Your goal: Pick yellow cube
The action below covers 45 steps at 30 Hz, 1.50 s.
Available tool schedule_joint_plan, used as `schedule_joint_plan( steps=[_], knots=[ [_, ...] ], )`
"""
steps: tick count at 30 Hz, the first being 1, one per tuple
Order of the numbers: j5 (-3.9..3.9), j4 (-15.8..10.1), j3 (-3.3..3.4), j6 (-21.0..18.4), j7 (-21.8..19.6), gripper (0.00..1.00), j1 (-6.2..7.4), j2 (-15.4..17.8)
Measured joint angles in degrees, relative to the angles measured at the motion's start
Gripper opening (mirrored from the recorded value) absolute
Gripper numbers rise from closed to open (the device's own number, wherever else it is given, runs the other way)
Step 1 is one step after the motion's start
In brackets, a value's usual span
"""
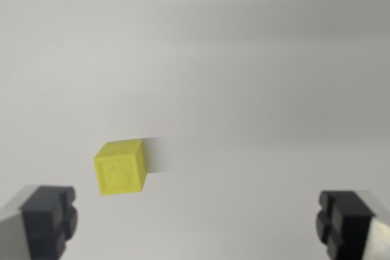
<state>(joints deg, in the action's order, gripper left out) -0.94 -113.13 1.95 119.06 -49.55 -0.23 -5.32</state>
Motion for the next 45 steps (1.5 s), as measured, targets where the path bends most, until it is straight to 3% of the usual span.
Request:
schedule_joint_plan(
  steps=[7,45],
  knots=[
    [0.00,-0.6,-0.01,0.3,0.0,1.00,0.14,0.2],
    [0.19,-15.6,-0.02,14.9,-2.7,1.00,4.13,0.4]
  ],
)
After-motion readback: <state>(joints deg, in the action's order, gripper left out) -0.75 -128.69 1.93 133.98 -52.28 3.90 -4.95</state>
